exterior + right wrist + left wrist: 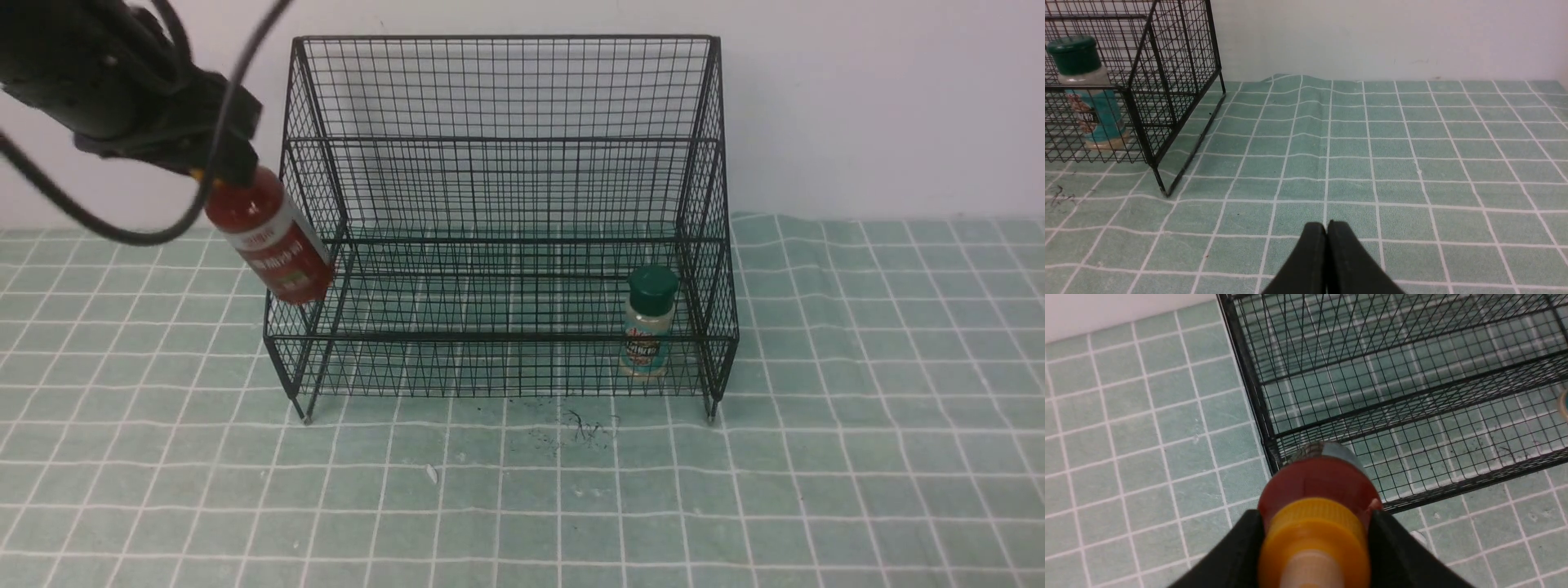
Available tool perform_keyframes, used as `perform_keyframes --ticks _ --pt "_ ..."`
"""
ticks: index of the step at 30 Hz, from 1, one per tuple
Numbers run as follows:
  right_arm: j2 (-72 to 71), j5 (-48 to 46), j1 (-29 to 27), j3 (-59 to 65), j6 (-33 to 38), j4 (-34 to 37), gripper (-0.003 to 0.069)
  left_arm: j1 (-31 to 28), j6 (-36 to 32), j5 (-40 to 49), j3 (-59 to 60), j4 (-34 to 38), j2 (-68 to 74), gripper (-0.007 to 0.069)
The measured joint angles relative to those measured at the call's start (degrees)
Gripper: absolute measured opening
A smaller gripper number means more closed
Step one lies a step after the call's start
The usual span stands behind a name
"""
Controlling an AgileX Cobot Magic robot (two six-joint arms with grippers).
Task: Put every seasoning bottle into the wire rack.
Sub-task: Use the left arm to put the condiment bottle back on the shelf
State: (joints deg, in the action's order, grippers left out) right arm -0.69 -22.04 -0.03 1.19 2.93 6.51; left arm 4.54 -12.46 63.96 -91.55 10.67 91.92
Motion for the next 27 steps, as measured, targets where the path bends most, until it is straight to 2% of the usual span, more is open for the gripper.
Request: perform_keyframes --ticks 13,27 --pt "0.0 0.0 0.0 0.0 0.1 0.0 -0.0015 0.2 -2.6 -3.0 0.0 1.2 6.2 0.0288" --pt "0.0 0.0 0.0 0.0 0.1 0.0 -0.0015 7.5 -4.9 -6.0 -0.1 -5.7 12.5 0.0288"
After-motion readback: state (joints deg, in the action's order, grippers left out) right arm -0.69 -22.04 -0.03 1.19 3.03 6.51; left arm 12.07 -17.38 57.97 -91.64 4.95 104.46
